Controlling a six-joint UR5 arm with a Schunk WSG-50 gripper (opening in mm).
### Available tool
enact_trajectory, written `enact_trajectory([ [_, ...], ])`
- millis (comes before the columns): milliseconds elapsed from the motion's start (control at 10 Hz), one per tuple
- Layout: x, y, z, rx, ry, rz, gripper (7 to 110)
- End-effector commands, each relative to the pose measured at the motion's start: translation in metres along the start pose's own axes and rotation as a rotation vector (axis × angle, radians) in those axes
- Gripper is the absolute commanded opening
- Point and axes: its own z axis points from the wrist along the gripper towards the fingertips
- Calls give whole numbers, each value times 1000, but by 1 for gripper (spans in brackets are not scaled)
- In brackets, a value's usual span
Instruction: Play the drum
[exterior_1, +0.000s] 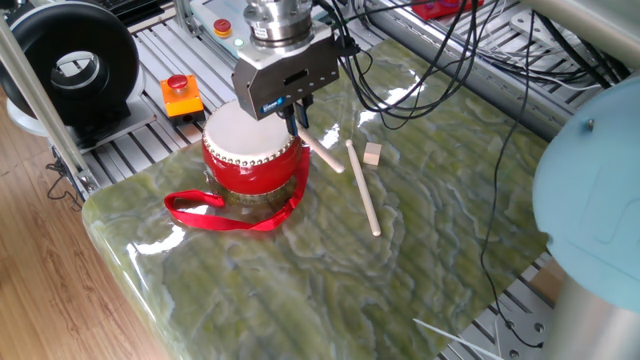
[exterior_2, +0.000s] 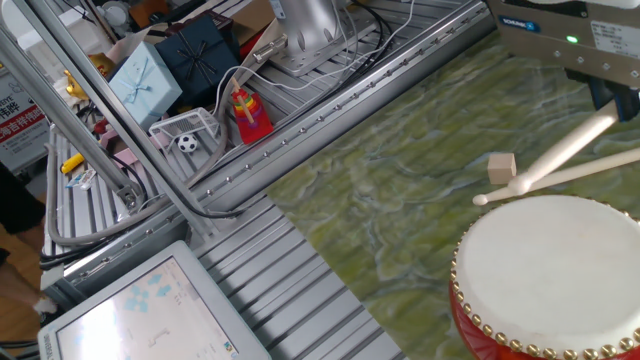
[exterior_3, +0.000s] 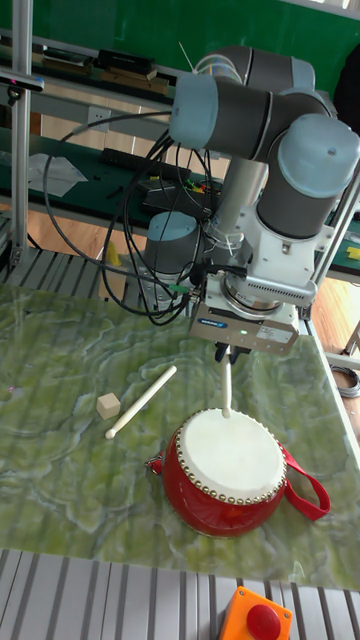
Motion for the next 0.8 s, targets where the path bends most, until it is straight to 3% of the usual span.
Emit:
enact_trajectory([
  [0, 12, 10, -3, -35, 31, 6, 7],
  [400, 31, 16, -19, -52, -13, 5, 7],
  [500, 33, 11, -22, -35, -33, -3, 7],
  [700, 23, 2, -24, -18, -91, -26, 7],
])
